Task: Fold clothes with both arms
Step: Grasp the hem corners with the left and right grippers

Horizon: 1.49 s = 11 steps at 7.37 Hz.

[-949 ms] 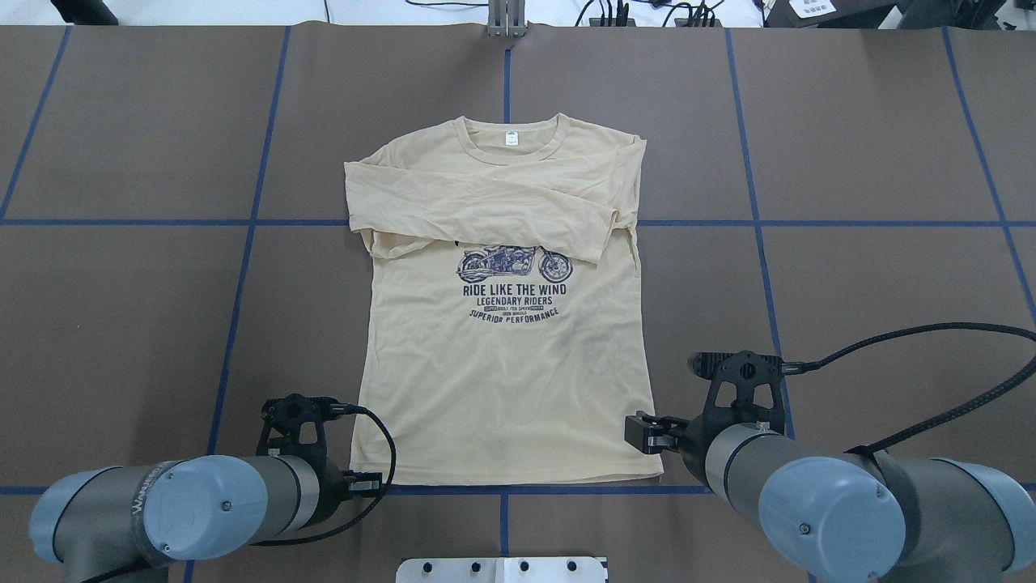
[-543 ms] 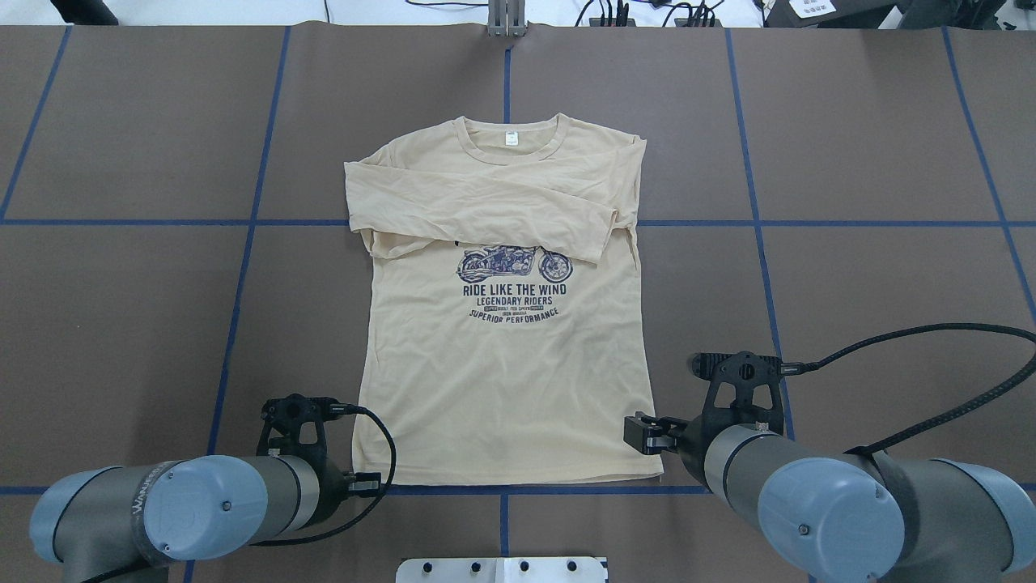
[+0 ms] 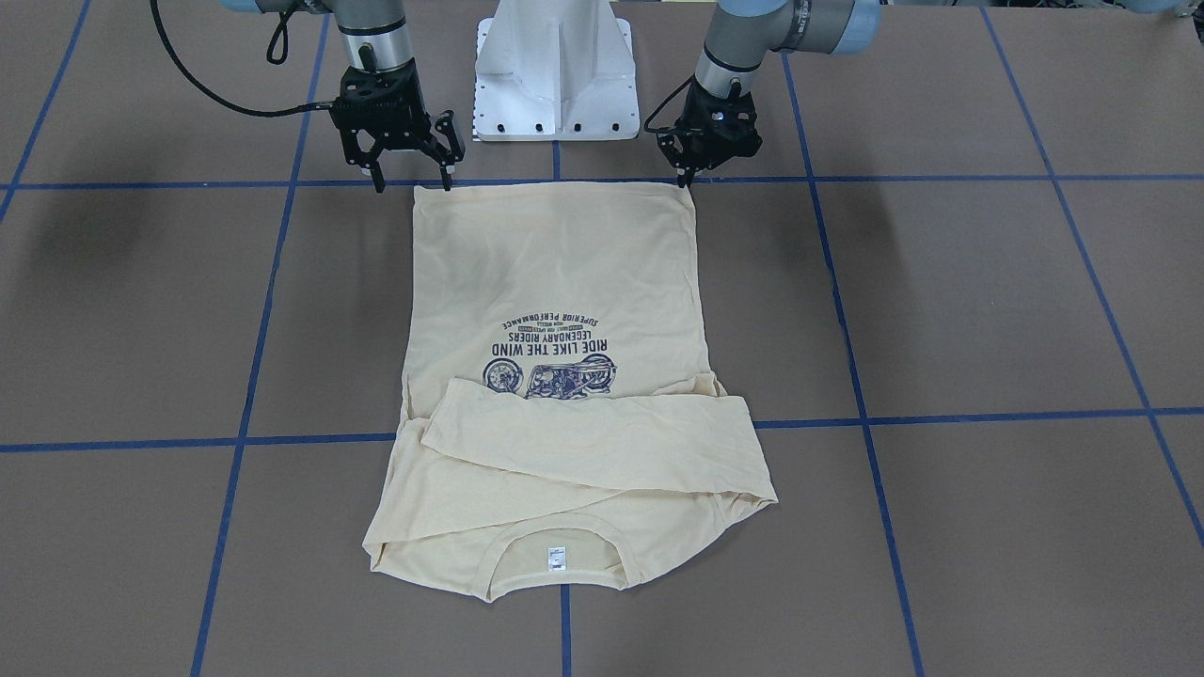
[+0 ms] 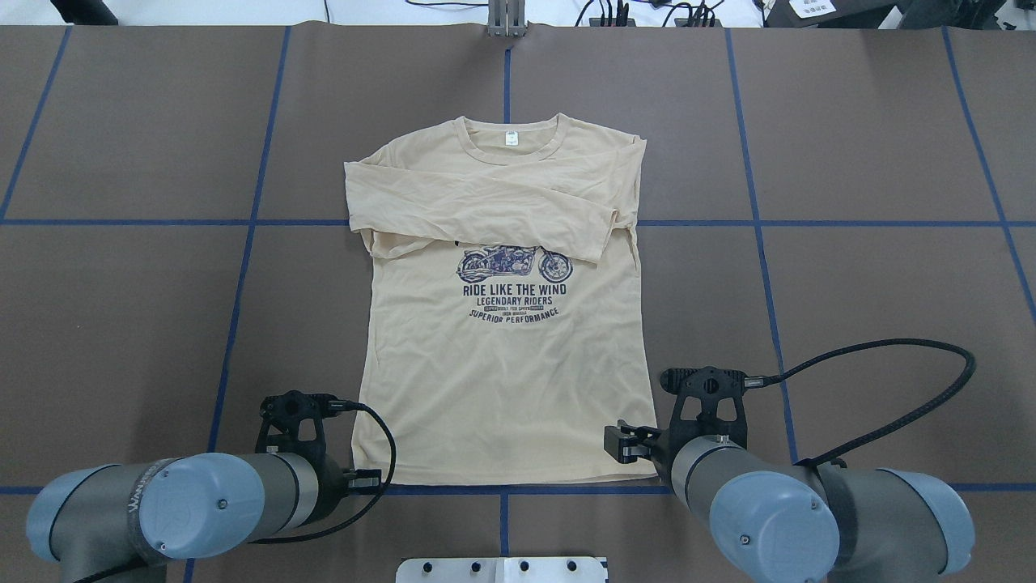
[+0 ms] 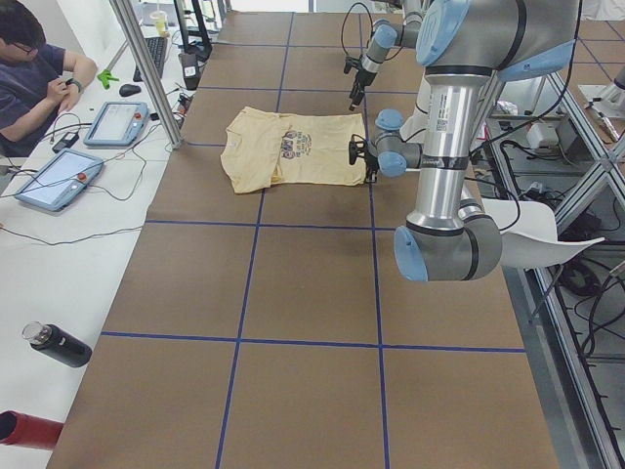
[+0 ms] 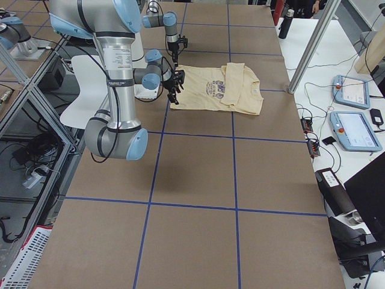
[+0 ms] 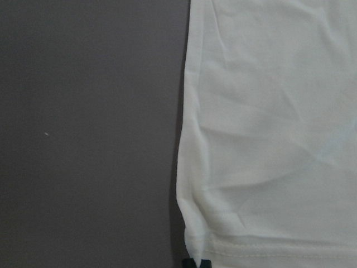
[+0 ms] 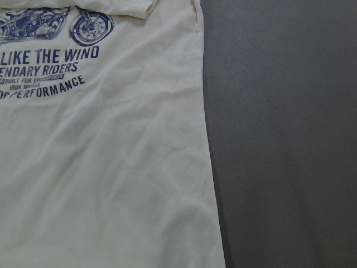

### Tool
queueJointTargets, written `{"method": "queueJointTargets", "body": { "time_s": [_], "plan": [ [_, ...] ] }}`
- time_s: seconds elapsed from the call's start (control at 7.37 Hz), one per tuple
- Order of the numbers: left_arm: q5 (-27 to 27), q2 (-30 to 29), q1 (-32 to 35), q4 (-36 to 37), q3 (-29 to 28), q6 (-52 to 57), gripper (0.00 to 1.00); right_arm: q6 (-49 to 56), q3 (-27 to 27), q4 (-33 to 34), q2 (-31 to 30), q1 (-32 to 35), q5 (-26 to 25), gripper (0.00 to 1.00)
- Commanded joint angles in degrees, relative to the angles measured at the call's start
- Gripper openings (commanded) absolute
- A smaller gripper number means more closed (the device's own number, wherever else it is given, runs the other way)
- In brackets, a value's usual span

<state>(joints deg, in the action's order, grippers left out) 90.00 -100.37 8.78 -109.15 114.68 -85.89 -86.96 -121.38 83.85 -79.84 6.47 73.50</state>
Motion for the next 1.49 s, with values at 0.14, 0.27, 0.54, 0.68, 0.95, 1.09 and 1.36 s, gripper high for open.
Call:
{"method": "queueJointTargets", "body": {
  "time_s": [0.14,0.27,0.54,0.68,0.95,1.09,1.36],
  "plan": [
    [0.00,0.00,0.01,-0.01,0.02,-0.07,0.00,-2.07,2.89,0.00,-0.23,-4.09,-4.33,0.75],
    [0.00,0.00,-0.08,0.08,0.02,-0.07,0.00,-2.24,3.43,0.09,-0.49,-4.53,-4.60,0.58],
    [-0.09,0.09,-0.08,0.08,0.02,-0.68,0.00,-2.24,3.87,0.09,-0.84,-4.79,-4.60,0.49],
    [-0.09,0.09,-0.08,0.08,0.02,-0.68,0.00,-2.24,3.78,0.09,-0.49,-4.80,-4.60,0.38],
    [-0.09,0.09,-0.08,-0.01,0.02,-0.68,0.00,-2.24,3.78,0.09,-0.23,-4.80,-4.60,0.31],
    [-0.09,0.09,-0.08,0.08,0.02,-0.77,0.00,-2.24,3.78,0.09,-0.49,-4.80,-4.60,0.32],
    [-0.09,0.00,-0.08,0.08,0.10,-0.77,0.00,-2.24,3.78,0.35,-0.75,-4.80,-4.60,0.34]
  ]
}}
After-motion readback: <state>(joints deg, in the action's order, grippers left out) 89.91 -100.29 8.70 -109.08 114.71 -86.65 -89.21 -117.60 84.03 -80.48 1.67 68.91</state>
